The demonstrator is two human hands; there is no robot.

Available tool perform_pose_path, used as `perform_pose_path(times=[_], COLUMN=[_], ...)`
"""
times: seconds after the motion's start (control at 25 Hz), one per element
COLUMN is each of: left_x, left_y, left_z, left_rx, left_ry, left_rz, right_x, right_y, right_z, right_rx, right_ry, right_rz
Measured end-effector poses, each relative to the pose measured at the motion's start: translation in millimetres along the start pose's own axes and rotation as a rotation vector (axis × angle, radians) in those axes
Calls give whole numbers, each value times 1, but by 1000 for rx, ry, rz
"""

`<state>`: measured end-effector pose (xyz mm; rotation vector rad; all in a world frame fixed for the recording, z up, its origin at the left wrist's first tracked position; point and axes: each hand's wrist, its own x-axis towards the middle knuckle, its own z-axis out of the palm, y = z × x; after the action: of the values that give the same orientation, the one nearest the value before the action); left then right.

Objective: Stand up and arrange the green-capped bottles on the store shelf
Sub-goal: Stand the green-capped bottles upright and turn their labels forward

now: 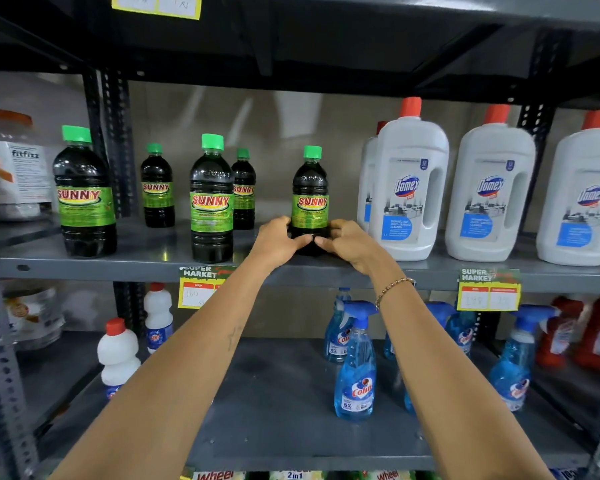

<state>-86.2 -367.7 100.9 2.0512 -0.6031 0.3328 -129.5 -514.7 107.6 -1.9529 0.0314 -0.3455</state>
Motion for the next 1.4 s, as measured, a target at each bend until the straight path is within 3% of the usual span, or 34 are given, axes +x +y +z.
perform_pose_path(times=[0.6, 1.4], left_x=[-31, -39], left_y=[-1, -1], left_z=[-13, -17], left_rx=[-161, -171], left_ry=[50, 61], left_rz=[56, 149], right_x=[-24, -39], right_y=[2, 5], right_z=[-9, -11], right_rx=[-4, 19], right_ry=[-3, 19], right_rz=[-52, -109])
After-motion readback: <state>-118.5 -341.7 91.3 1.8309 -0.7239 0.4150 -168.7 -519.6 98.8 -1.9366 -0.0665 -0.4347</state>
